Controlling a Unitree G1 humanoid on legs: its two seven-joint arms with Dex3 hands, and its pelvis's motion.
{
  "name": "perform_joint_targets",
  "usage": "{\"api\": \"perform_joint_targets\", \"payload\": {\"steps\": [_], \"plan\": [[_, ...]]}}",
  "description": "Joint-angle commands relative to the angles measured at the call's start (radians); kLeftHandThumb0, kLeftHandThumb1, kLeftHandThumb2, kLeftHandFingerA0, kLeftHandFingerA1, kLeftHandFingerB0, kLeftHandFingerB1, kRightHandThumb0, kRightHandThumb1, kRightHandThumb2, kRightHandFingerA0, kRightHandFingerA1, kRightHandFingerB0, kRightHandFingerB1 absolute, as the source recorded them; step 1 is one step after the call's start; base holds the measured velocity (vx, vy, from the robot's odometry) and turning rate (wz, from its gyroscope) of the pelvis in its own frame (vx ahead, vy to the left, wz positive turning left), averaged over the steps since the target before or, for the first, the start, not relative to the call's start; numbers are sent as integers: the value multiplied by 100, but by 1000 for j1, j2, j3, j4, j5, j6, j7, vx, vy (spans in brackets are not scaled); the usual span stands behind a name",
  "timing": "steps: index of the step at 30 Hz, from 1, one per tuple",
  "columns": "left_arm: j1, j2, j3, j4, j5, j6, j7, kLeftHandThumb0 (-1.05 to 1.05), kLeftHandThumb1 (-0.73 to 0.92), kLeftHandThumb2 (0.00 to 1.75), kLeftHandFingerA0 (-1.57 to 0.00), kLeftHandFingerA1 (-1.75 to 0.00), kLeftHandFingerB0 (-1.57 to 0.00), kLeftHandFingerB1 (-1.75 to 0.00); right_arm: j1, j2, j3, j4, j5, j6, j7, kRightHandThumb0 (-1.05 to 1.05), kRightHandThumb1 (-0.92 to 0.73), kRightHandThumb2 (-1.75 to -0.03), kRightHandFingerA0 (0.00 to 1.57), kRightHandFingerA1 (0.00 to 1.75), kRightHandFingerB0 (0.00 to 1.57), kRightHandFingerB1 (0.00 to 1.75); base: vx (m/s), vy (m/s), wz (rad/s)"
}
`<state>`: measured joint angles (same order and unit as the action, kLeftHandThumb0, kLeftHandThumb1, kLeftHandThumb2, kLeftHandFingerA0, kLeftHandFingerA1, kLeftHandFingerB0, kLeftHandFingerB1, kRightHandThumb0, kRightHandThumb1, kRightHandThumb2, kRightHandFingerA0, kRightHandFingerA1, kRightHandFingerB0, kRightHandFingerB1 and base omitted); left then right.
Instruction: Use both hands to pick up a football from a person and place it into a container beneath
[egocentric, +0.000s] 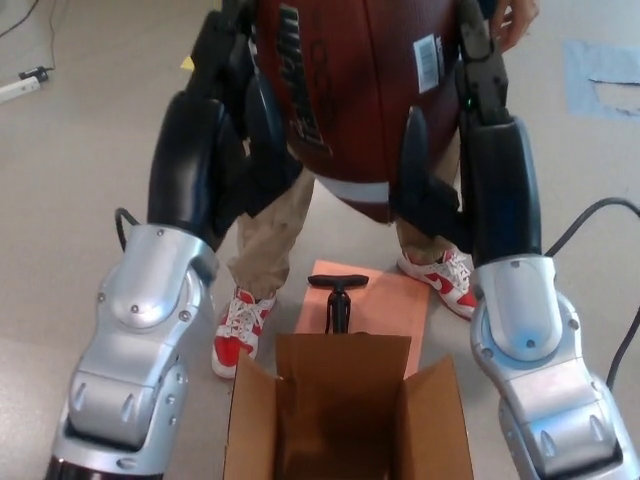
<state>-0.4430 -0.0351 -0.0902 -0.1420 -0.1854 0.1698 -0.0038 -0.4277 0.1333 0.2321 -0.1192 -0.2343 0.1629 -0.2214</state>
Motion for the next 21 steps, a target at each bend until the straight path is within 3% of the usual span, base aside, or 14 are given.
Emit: {"api": "perform_joint_targets", "payload": {"steps": [1,7,8,12,13,14,20,21], "plan": [[2,-35,-48,78,-53,-11,-121,-87,92,116,0,-7,0,-5,1,24,28,91,27,-55,43,-82,-91,-122,0,16,3,22,0,0,0],[-13,-63,-27,184,-66,-30,-122,-95,91,113,0,-2,0,0,10,18,10,162,44,-76,48,-75,-89,-122,0,18,3,22,0,0,0],[-19,-63,-25,203,-64,-30,-124,-96,91,114,0,-2,0,0,6,17,3,178,54,-78,56,-77,-84,-104,0,9,0,19,0,0,0],[-17,-74,-15,281,-53,-59,-122,-89,88,113,0,-6,0,-6,14,19,-7,223,72,-60,65,-77,-83,-101,0,9,0,18,0,0,0],[-15,-73,-15,295,-48,-59,-123,-89,88,113,0,-6,0,-6,16,20,-8,231,73,-53,64,-77,-83,-101,0,9,0,18,0,0,0],[-15,-67,-19,307,-38,-63,-125,-89,90,116,0,-6,0,-7,19,21,-9,240,75,-49,65,-73,-90,-123,0,19,0,21,0,0,0],[-19,-60,-6,423,-42,-63,-160,-90,92,116,0,-7,0,-6,23,36,-45,356,128,-79,88,-76,-92,-122,0,16,0,18,0,0,0],[-29,-59,0,468,-38,-80,-166,-88,92,116,0,-8,0,-7,14,44,-63,400,149,-101,96,-76,-86,-105,0,11,0,17,0,0,0]]}}
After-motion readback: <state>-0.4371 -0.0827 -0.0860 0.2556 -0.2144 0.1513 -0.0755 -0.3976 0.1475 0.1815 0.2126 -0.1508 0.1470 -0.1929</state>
